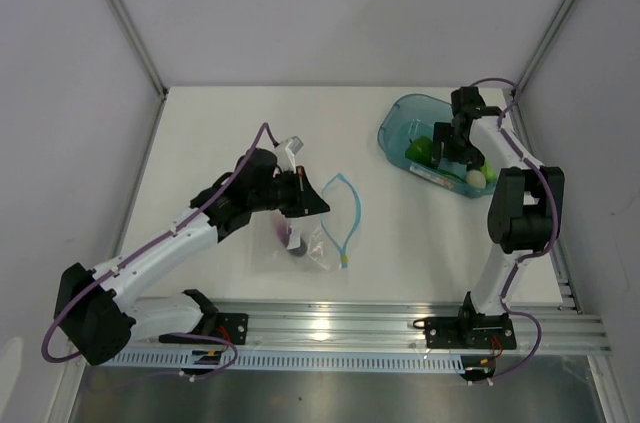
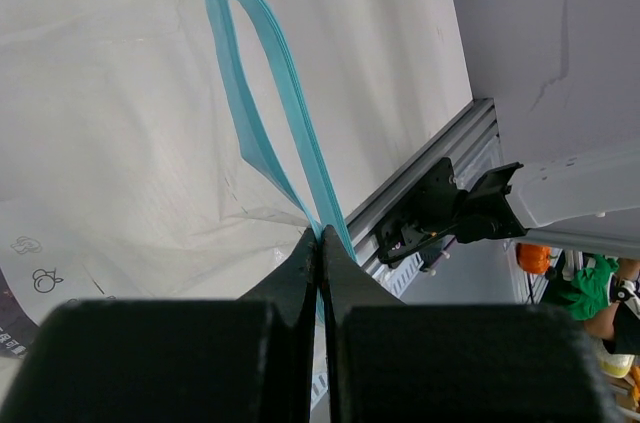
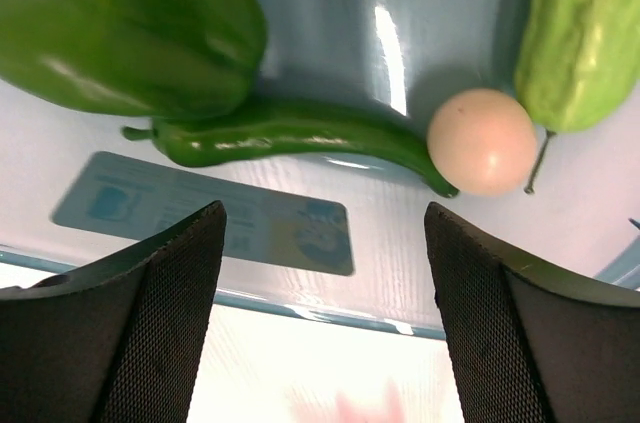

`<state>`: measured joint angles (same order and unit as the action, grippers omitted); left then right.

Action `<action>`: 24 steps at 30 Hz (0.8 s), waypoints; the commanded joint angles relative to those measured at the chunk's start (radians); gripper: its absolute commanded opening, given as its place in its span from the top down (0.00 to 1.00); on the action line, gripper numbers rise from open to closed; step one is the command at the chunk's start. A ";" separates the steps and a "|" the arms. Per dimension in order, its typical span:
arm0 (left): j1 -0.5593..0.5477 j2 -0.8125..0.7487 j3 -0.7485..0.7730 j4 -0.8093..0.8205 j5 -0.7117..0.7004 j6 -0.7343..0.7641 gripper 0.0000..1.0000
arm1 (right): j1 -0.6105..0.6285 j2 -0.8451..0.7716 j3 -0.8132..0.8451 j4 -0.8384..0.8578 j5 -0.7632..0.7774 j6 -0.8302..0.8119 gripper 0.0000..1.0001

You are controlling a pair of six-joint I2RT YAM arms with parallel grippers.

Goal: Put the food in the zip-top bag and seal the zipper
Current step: Pick up the fake vegetable from the bin.

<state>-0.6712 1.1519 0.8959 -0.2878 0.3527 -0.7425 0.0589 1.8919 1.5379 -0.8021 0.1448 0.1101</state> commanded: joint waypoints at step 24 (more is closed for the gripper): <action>0.027 0.029 0.021 0.039 0.045 0.009 0.99 | -0.033 0.165 0.033 0.047 -0.080 -0.253 0.24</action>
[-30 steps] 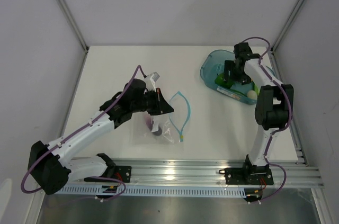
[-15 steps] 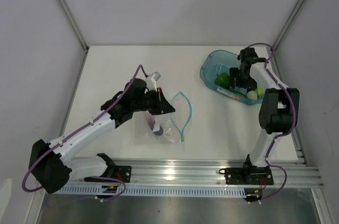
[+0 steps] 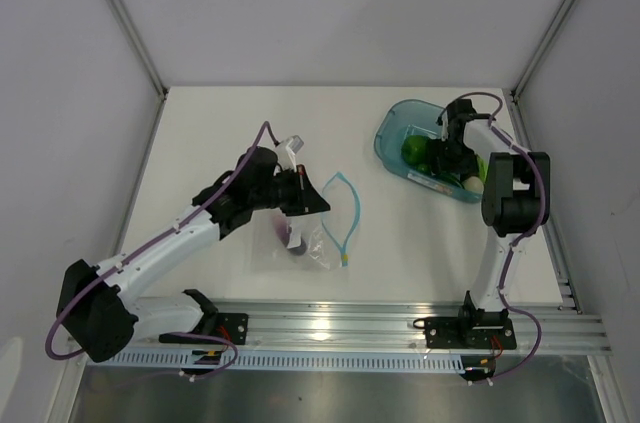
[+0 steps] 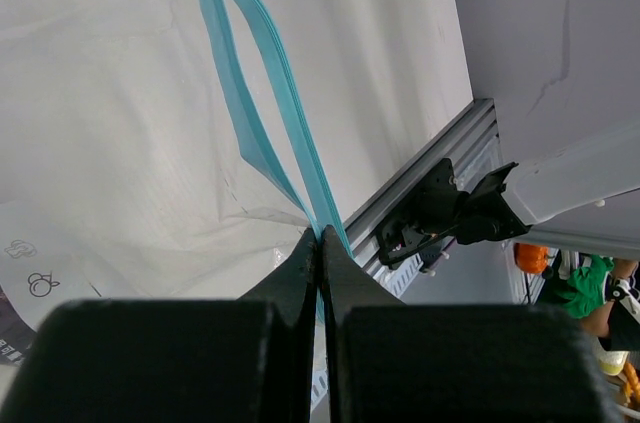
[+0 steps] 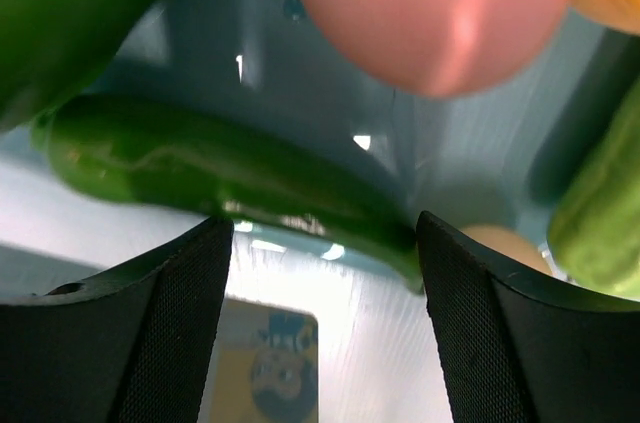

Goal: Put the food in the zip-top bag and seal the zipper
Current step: Pick up the fake vegetable from the bin.

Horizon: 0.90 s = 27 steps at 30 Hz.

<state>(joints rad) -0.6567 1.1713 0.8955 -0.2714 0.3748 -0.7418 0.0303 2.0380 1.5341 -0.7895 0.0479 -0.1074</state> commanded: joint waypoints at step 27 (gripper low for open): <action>0.012 -0.010 0.049 -0.022 0.004 0.009 0.99 | 0.029 -0.306 -0.095 0.286 0.066 -0.106 0.88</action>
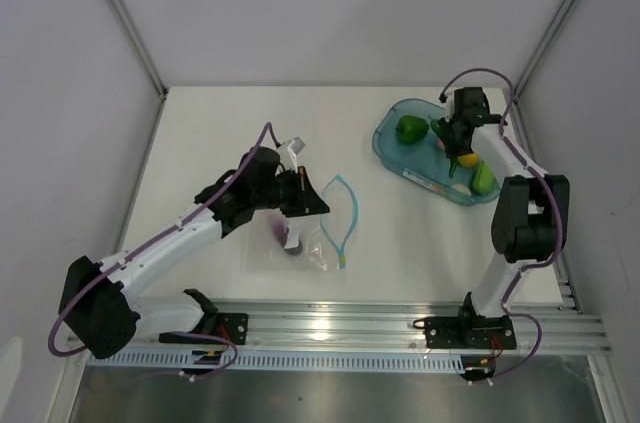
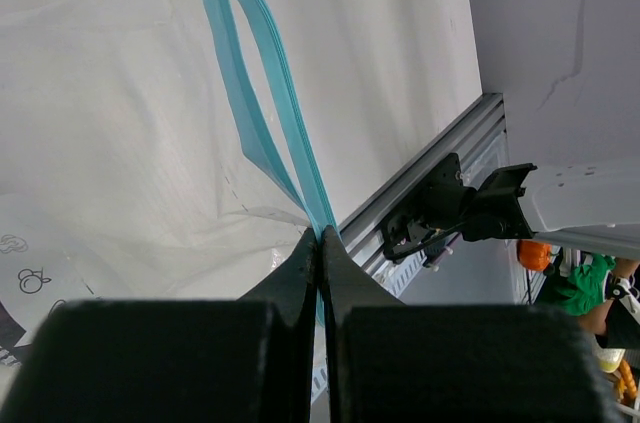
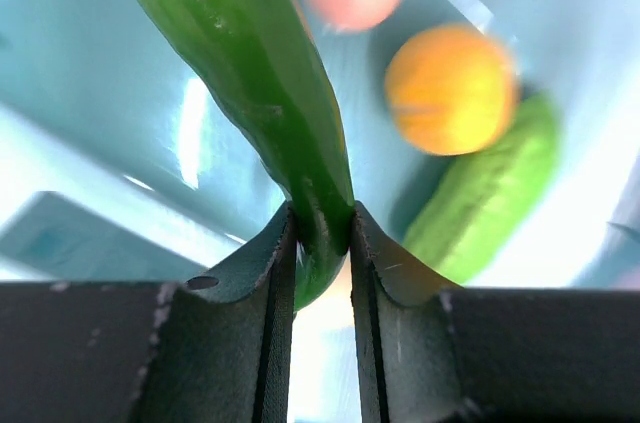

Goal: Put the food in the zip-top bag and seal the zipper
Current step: Pick up the fake vegetable from the bin.

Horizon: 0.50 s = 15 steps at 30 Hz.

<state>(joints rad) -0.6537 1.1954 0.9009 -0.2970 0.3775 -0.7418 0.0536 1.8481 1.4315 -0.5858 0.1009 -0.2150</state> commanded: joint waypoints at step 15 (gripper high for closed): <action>0.008 -0.008 0.078 0.035 -0.003 0.012 0.99 | 0.238 -0.306 0.020 -0.181 -0.524 0.480 1.00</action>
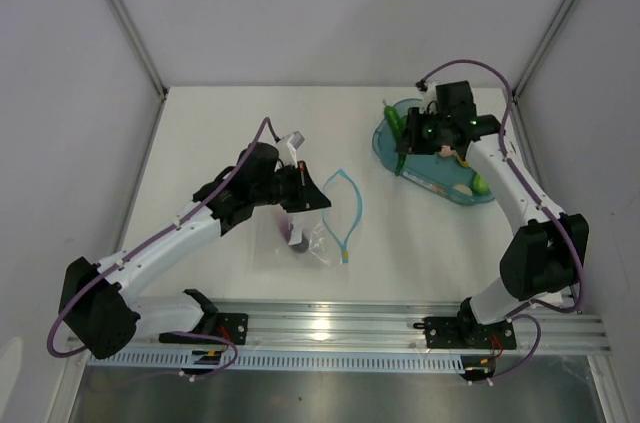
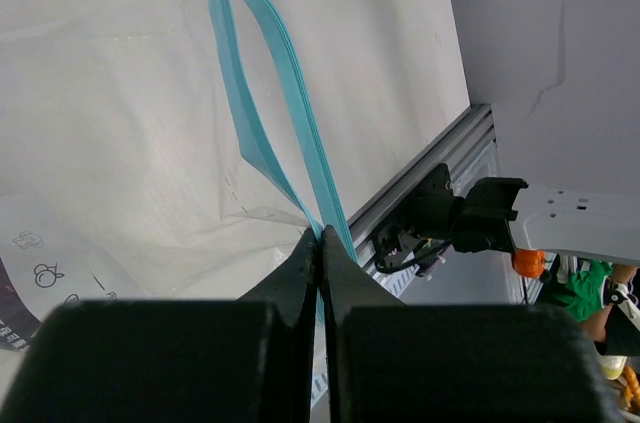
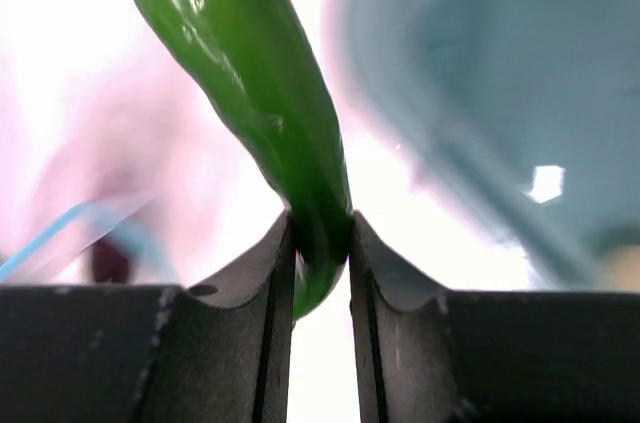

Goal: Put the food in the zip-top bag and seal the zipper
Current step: Pick up the fake vegetable from the bin, then place the fake vegetable in the zipper food storage bag.

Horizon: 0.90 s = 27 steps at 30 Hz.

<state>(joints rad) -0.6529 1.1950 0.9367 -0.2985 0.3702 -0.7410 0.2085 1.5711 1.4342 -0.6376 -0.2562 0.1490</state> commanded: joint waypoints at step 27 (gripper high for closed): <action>-0.004 -0.077 -0.110 0.225 0.045 0.008 0.99 | 0.299 -0.250 -0.336 -0.100 -0.765 0.701 1.00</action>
<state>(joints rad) -0.6533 1.1515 0.8333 -0.1547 0.3908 -0.7334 0.5060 1.3182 1.0916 -0.8001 -0.9447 0.7120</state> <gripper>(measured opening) 0.005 0.260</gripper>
